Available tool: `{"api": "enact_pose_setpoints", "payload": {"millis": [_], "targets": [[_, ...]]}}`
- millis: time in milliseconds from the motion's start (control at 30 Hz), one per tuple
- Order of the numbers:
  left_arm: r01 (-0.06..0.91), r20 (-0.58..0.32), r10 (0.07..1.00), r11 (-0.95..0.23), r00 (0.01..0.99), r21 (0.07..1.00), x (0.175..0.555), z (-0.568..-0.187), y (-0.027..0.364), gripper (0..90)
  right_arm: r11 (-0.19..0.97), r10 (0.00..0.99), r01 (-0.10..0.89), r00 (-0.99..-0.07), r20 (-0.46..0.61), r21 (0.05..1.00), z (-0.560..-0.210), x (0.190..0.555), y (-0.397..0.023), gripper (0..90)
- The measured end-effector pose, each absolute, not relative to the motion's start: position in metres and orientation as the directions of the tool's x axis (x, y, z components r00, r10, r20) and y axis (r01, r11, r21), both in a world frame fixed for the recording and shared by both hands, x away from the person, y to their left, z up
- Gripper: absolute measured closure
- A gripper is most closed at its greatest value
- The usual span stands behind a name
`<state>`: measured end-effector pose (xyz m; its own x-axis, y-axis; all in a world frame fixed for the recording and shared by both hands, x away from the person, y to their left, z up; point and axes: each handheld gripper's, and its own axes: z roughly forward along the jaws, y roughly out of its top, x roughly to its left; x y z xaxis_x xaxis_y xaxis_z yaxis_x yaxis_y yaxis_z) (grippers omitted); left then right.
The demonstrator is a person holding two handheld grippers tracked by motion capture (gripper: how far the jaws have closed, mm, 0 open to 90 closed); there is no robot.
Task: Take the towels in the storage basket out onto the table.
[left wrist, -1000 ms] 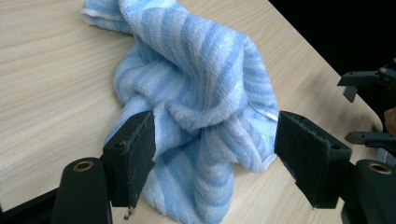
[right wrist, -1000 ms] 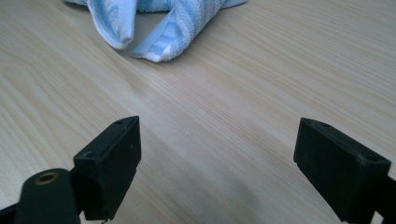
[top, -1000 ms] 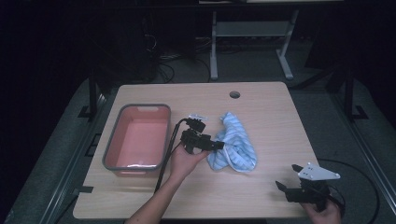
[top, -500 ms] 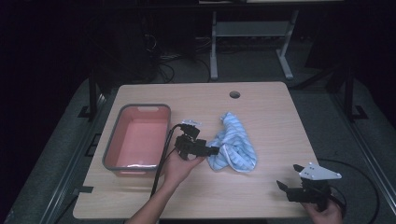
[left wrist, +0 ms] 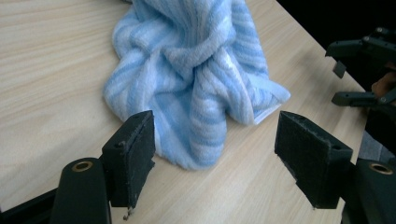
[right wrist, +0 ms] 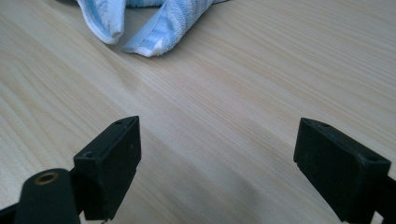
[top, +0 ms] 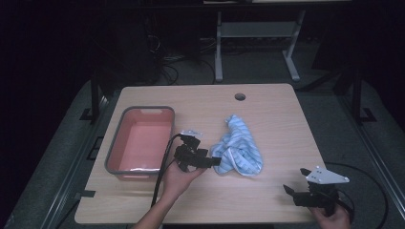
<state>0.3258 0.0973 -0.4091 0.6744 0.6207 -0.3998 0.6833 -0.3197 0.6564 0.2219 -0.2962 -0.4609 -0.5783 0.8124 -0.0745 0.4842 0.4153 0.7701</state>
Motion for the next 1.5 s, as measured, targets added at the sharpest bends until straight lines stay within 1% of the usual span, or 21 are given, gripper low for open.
{"api": "enact_pose_setpoints", "payload": {"millis": [333, 633, 933, 1067, 1233, 1300, 1500], "targets": [[0.684, -0.41, 0.611, -0.317, 0.677, 0.657, 0.313, -0.415, 0.103, 27.9, 0.418, 0.812, 0.481, -0.578, -0.079, 0.771, -0.461, 0.222, -0.297, 14.4], [0.676, -0.395, 0.612, -0.331, 0.685, 0.659, 0.304, -0.421, 0.107, 27.8, 0.414, 0.815, 0.484, -0.575, -0.077, 0.771, -0.461, 0.221, -0.298, 14.4], [0.683, -0.405, 0.611, -0.328, 0.68, 0.653, 0.296, -0.428, 0.113, 27.1, 0.419, 0.813, 0.482, -0.577, -0.081, 0.77, -0.461, 0.221, -0.297, 14.4], [0.678, -0.392, 0.615, -0.337, 0.684, 0.654, 0.292, -0.431, 0.115, 27.0, 0.419, 0.813, 0.483, -0.577, -0.081, 0.769, -0.461, 0.221, -0.297, 14.4], [0.677, -0.396, 0.612, -0.332, 0.684, 0.657, 0.286, -0.434, 0.116, 27.0, 0.422, 0.812, 0.482, -0.577, -0.084, 0.768, -0.461, 0.221, -0.296, 14.4], [0.681, -0.411, 0.604, -0.321, 0.682, 0.659, 0.284, -0.436, 0.117, 27.0, 0.422, 0.812, 0.482, -0.577, -0.084, 0.768, -0.462, 0.221, -0.296, 14.4], [0.672, -0.4, 0.605, -0.325, 0.688, 0.665, 0.276, -0.438, 0.117, 27.0, 0.422, 0.812, 0.484, -0.577, -0.082, 0.767, -0.461, 0.221, -0.296, 14.4]]}}
